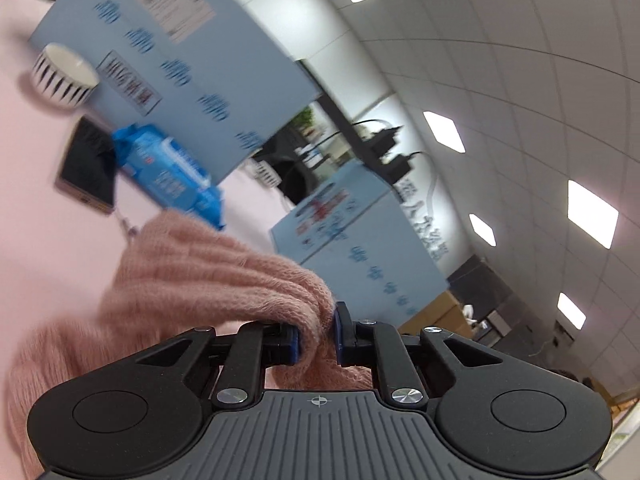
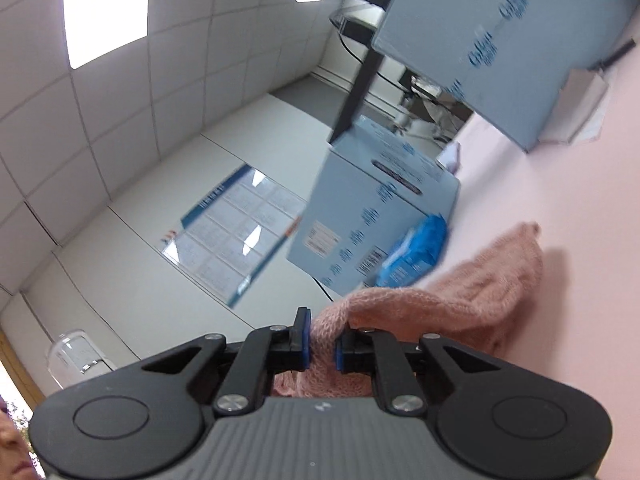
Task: Fold clothes
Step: 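Grasp the sweater edge with the right gripper while the left gripper grasps the sleeve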
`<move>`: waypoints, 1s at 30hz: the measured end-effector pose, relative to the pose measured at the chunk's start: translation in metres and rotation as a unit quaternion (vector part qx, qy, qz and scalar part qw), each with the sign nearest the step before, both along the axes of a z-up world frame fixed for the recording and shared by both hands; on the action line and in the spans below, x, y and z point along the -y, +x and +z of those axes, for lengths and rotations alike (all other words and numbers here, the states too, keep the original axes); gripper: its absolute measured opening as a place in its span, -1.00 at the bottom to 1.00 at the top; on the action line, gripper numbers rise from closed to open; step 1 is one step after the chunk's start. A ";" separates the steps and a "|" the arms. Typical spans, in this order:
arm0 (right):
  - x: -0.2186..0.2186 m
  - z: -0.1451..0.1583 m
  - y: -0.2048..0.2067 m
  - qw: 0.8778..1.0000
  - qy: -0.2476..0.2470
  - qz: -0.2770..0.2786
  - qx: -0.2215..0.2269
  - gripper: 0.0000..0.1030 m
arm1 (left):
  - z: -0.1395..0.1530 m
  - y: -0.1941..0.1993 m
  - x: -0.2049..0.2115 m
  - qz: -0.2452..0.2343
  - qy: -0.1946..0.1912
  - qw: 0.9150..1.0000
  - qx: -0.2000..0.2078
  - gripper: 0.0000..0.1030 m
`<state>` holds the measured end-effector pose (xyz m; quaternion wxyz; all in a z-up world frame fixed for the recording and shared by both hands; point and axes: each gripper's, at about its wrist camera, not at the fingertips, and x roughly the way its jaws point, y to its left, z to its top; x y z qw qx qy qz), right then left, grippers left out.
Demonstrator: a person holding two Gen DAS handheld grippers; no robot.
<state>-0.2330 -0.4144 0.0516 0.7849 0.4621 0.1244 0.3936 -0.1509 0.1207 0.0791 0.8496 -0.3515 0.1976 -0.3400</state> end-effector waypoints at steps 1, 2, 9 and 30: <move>0.004 0.007 -0.005 1.000 0.002 -0.004 0.010 -0.76 | 0.007 -0.004 0.001 -0.001 -0.001 1.000 0.012 -0.71; 0.009 0.014 -0.011 1.000 0.003 -0.010 0.021 -0.76 | 0.014 -0.008 0.002 -0.002 -0.003 1.000 0.024 -0.71; 0.040 0.063 -0.045 0.995 0.013 -0.041 0.087 -0.76 | 0.050 -0.015 0.005 0.007 -0.017 0.997 0.069 -0.71; 0.088 0.059 0.120 0.992 -0.026 -0.118 -0.043 -0.76 | 0.021 0.134 0.022 0.067 0.026 0.995 -0.075 -0.70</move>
